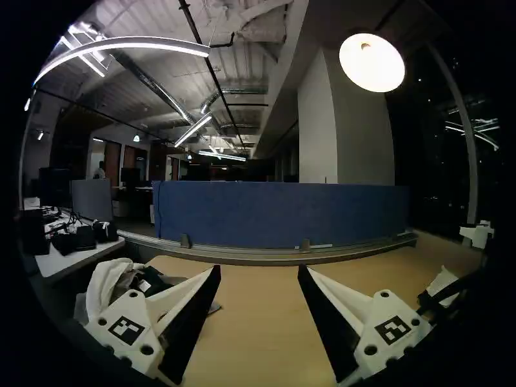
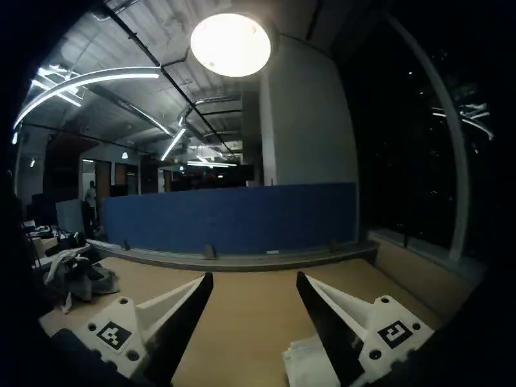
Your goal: Fold towel
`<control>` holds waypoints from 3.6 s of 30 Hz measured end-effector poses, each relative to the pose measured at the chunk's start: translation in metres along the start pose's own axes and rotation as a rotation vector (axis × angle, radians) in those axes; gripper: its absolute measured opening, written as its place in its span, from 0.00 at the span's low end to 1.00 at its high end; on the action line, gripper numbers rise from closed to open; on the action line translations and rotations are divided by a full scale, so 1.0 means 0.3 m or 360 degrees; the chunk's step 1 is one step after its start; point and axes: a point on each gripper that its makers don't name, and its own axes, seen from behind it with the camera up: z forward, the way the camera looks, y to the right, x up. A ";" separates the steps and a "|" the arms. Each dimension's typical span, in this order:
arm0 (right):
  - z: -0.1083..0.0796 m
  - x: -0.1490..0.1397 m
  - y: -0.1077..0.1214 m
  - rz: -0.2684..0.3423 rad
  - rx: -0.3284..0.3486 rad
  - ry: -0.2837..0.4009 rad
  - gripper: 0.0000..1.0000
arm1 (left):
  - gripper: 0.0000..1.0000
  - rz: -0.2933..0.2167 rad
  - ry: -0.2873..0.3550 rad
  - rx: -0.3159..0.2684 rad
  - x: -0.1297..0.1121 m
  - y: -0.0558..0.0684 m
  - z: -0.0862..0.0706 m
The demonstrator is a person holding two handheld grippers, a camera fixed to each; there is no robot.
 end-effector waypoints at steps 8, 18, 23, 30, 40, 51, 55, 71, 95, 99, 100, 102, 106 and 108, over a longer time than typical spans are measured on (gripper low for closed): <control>0.021 -0.014 -0.032 -0.0016 0.0007 -0.0019 1.00 | 0.88 0.0084 0.0015 0.0012 -0.025 -0.021 0.021; 0.025 -0.044 -0.043 -0.0037 0.0013 -0.0047 1.00 | 0.88 0.0232 0.0033 0.0008 -0.142 -0.015 0.049; 0.009 -0.082 -0.025 -0.0038 -0.0004 -0.0094 1.00 | 0.88 0.0292 0.0025 0.0007 -0.233 -0.013 0.050; 0.021 -0.109 0.021 -0.0025 -0.0070 -0.0105 1.00 | 0.88 0.0220 0.0027 0.0029 -0.351 -0.045 0.040; 0.076 -0.130 -0.058 -0.0115 -0.0012 -0.0079 1.00 | 0.88 0.0192 0.0072 0.0044 -0.445 -0.059 0.062; 0.118 -0.170 -0.113 -0.0141 0.0021 -0.0070 1.00 | 0.88 0.0147 0.0104 0.0057 -0.502 -0.119 0.108; 0.130 -0.179 -0.132 -0.0149 0.0036 -0.0068 1.00 | 0.88 0.0126 0.0109 0.0061 -0.517 -0.129 0.117; 0.132 -0.165 -0.122 -0.0148 0.0040 -0.0054 1.00 | 0.88 0.0040 0.0047 0.0072 -0.562 -0.146 0.129; 0.098 -0.172 0.044 0.0011 -0.0045 0.0041 1.00 | 0.96 0.0045 0.0043 0.0070 -0.564 -0.147 0.123; 0.093 -0.209 0.076 0.0041 -0.0047 0.0057 1.00 | 0.96 0.0045 0.0043 0.0070 -0.564 -0.147 0.122; 0.092 -0.222 0.084 0.0042 -0.0048 0.0058 1.00 | 0.96 0.0045 0.0043 0.0070 -0.563 -0.147 0.122; 0.089 -0.249 0.101 0.0045 -0.0051 0.0060 1.00 | 0.96 0.0045 0.0043 0.0070 -0.563 -0.147 0.122; 0.086 -0.301 0.124 0.0050 -0.0051 0.0071 1.00 | 0.96 0.0045 0.0043 0.0070 -0.562 -0.147 0.122; 0.088 -0.325 0.137 0.0059 -0.0055 0.0082 1.00 | 0.96 0.0045 0.0043 0.0070 -0.562 -0.146 0.124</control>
